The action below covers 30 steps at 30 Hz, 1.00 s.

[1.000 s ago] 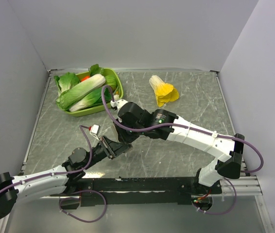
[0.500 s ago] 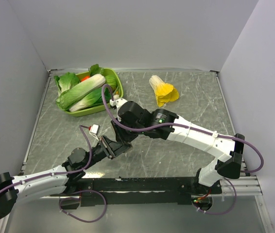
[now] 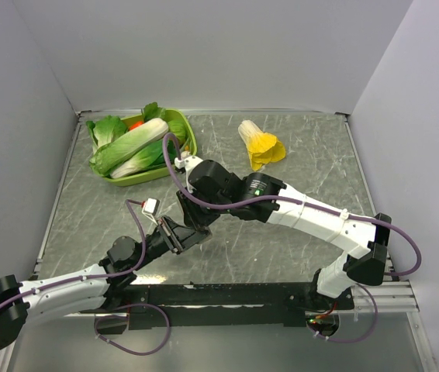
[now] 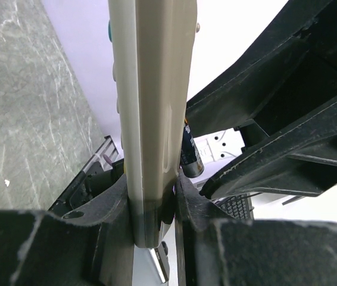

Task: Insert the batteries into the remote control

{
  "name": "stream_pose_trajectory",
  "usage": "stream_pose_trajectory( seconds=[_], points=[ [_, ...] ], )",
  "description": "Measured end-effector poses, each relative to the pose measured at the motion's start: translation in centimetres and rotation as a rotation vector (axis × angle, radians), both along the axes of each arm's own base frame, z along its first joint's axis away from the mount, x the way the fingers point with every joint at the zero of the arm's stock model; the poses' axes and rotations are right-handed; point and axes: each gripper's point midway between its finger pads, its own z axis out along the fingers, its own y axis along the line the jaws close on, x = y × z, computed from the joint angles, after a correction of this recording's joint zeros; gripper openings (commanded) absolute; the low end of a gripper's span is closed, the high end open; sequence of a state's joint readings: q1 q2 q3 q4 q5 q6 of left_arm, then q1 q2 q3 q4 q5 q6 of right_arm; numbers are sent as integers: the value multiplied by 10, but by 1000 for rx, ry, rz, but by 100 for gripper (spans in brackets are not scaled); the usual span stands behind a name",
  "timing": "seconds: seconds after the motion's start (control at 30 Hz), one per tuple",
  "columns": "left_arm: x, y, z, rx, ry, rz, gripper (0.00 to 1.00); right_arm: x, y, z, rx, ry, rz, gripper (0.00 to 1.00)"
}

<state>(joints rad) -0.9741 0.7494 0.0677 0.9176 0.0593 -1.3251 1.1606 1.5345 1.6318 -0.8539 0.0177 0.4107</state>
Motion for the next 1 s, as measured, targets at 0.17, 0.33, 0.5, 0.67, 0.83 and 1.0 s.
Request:
stream_pose_trajectory(
  seconds=[0.17, 0.33, 0.5, 0.67, 0.83, 1.0],
  points=[
    [0, 1, 3, -10, -3, 0, 1, 0, 0, 2, 4, -1, -1, 46],
    [-1, 1, 4, -13, -4, -1, 1, 0, 1, 4, 9, -1, -4, 47],
    [-1, 1, 4, -19, 2, -2, 1, 2, 1, 5, 12, -6, -12, 54],
    [-1, 2, -1, -19, 23, -3, 1, 2, 2, 6, 16, -15, -13, 61],
    [-1, 3, 0, -24, 22, -1, 1, 3, 5, 11, 35, -35, 0, 71],
    [-3, 6, 6, -46, 8, 1, 1, 4, 3, 26, 58, -106, 58, 75]
  ],
)
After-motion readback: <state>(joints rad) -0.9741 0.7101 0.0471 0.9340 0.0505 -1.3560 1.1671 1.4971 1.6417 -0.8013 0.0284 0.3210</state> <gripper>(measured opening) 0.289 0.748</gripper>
